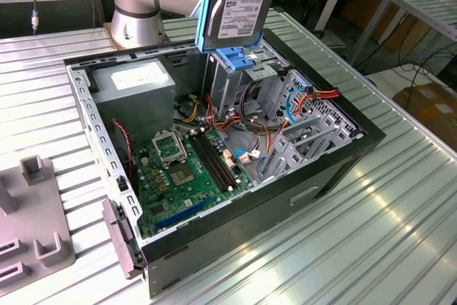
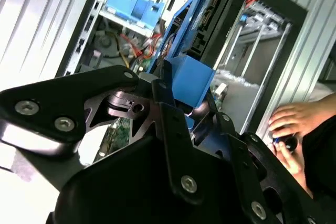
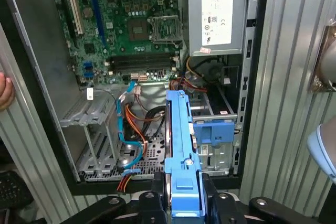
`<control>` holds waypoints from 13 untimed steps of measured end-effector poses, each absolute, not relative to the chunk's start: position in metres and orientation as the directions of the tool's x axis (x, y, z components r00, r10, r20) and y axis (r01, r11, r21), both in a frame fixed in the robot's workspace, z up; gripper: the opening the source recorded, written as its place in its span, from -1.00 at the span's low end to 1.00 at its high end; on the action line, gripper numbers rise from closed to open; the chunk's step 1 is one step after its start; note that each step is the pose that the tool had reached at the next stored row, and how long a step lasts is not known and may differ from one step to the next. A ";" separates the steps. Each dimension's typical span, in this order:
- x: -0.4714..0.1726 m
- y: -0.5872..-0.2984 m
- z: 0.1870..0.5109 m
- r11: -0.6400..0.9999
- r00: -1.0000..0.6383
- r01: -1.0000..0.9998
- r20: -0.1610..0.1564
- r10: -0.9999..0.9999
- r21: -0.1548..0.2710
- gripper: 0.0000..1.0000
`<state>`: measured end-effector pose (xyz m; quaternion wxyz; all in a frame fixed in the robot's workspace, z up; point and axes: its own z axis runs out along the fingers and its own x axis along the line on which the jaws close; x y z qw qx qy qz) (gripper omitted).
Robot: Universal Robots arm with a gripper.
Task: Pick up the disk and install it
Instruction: 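Insert the disk into the insertion slot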
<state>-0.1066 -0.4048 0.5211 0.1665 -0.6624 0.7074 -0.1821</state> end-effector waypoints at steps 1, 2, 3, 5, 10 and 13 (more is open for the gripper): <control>-0.107 -0.405 0.521 0.056 -0.067 -0.876 0.006 -0.998 -0.480 -0.26; -0.107 -0.405 0.521 0.056 -0.067 -0.876 0.006 -0.998 -0.480 -0.26; -0.107 -0.405 0.521 0.056 -0.067 -0.876 0.006 -0.998 -0.480 -0.26; -0.107 -0.405 0.521 0.056 -0.067 -0.876 0.006 -0.998 -0.480 -0.26; -0.107 -0.413 0.521 0.056 -0.067 -0.876 0.006 -0.998 -0.480 -0.26; -0.107 -0.423 0.521 0.056 -0.067 -0.876 0.006 -0.998 -0.480 -0.26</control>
